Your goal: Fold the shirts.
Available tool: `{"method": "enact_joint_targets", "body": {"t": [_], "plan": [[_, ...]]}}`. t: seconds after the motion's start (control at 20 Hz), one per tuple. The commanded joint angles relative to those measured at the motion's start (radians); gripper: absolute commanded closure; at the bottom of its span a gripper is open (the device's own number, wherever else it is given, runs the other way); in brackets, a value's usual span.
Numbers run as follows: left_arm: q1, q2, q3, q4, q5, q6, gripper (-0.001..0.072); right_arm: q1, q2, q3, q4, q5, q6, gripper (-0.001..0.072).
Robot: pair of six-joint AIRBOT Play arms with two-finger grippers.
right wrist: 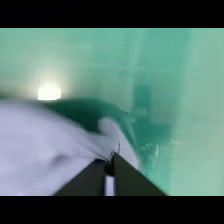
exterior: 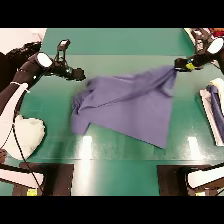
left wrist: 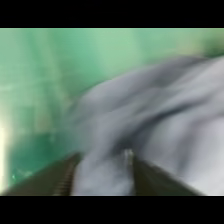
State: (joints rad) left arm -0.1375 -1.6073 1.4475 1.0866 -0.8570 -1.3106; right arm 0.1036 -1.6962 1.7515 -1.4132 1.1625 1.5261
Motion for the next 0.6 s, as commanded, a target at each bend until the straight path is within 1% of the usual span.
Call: {"method": "enact_joint_targets", "body": {"t": [0.0, 0.05, 0.15, 0.2, 0.3, 0.4, 0.55], "plan": [[0.008, -0.021, 0.022, -0.023, -0.019, 0.006, 0.0247, 0.006, -0.003, 0.0, 0.034, -0.008, -0.004, 0.032], [0.024, -0.02, 0.037, -0.023, -0.06, 0.006, 0.0247, 0.004, 0.001, 0.0, 0.034, 0.014, -0.005, 0.0273], [0.082, -0.021, 0.087, -0.024, -0.18, 0.006, 0.0247, 0.004, 0.023, 0.0, 0.032, 0.075, -0.011, 0.0274], [0.113, -0.021, 0.103, -0.025, -0.229, 0.007, 0.0247, 0.005, 0.037, 0.0, 0.034, 0.105, -0.031, 0.0274], [0.148, -0.024, 0.106, -0.028, -0.294, 0.015, 0.0247, 0.005, 0.063, 0.0, 0.034, 0.175, -0.055, 0.0274], [0.151, -0.047, 0.106, -0.035, -0.302, 0.064, 0.0247, 0.005, 0.081, 0.0, 0.034, 0.247, -0.055, 0.0274], [0.152, -0.12, 0.107, -0.096, -0.29, 0.105, 0.0248, 0.005, 0.094, 0.0, 0.035, 0.347, -0.058, 0.0275]]}}
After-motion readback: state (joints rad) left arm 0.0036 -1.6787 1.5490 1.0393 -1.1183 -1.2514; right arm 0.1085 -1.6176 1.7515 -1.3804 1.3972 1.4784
